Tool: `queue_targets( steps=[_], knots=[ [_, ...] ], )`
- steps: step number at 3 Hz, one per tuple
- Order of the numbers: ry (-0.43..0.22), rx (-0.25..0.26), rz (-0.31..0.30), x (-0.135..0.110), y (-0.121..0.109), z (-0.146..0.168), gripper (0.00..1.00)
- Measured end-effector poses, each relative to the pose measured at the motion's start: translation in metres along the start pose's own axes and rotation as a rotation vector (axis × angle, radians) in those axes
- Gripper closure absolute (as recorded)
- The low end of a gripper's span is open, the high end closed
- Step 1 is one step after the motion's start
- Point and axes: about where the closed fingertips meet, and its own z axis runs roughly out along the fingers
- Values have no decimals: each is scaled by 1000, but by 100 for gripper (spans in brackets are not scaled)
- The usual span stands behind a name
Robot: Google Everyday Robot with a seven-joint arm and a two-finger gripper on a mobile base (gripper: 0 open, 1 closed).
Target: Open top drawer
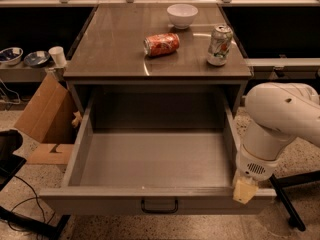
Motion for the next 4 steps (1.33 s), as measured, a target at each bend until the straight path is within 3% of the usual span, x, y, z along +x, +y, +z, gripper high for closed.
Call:
queue_targets(
  steps=[1, 2, 3, 4],
  knots=[
    [0, 0, 0, 0, 0, 0, 36],
    [23, 29, -19, -3, 2, -26, 13],
    [39, 84, -51, -8, 9, -90, 0],
    [-15, 155, -86, -4, 23, -149, 0]
  ],
)
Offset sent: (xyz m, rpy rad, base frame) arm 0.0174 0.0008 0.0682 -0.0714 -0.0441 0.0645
